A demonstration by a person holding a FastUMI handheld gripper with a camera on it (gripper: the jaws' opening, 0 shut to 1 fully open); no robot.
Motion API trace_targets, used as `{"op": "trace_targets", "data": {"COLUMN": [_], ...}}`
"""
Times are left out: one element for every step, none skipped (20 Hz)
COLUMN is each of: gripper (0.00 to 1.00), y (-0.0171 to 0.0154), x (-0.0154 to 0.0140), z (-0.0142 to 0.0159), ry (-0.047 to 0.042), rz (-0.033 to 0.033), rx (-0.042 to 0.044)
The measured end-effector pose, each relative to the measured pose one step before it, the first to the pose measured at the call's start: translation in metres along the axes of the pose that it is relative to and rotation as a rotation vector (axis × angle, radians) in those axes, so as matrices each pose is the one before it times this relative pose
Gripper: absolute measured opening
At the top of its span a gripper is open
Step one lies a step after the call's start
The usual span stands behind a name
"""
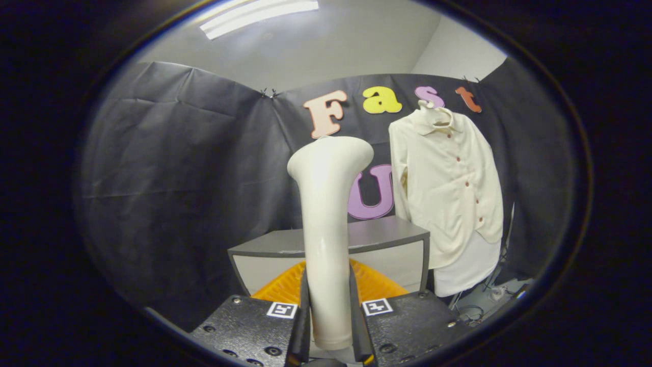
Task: Iron the clothes twice with a garment steamer, once on the left side and once on the right side.
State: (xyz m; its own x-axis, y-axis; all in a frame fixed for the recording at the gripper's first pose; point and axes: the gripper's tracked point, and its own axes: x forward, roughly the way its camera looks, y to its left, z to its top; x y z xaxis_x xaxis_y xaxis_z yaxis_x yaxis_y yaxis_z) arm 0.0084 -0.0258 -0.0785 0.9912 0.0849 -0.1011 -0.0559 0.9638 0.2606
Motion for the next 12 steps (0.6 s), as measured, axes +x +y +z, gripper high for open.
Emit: {"op": "trace_targets", "data": {"gripper": [0.32,0.32,0.32,0.32,0.32,0.32,0.32,0.32,0.32,0.32,0.32,0.32], "y": [0.001,0.00272,0.00565,0.00544,0.0043,0.0034,0.00436,0.00543,0.006,0.00433,0.00252,0.00234], "x": [-0.0046,-0.0046,-0.00735,-0.00871,-0.0072,-0.00636,-0.00658,-0.00461,-0.00492,-0.00274,-0.00457,-0.00255], "z": [0.00648,0.00552,0.00636,0.01167,0.01089,0.00882,0.0059,0.00448,-0.00107,-0.00145,-0.00271,0.00041], "ry": [-0.01653,-0.00586,-0.00786,-0.0217,-0.01601,-0.01762,-0.01152,-0.01166,0.00243,0.01404,0.0112,0.00361], "rz": [-0.00405,0.00486,0.00585,0.00064,-0.0061,-0.00924,-0.00403,0.00427,0.00702,0.00266,-0.00051,-0.00224], "rx": [0.00847,0.00898,0.00374,-0.00658,-0.0192,-0.02524,-0.02184,-0.01503,-0.00793,-0.00433,-0.00371,-0.00367]}}
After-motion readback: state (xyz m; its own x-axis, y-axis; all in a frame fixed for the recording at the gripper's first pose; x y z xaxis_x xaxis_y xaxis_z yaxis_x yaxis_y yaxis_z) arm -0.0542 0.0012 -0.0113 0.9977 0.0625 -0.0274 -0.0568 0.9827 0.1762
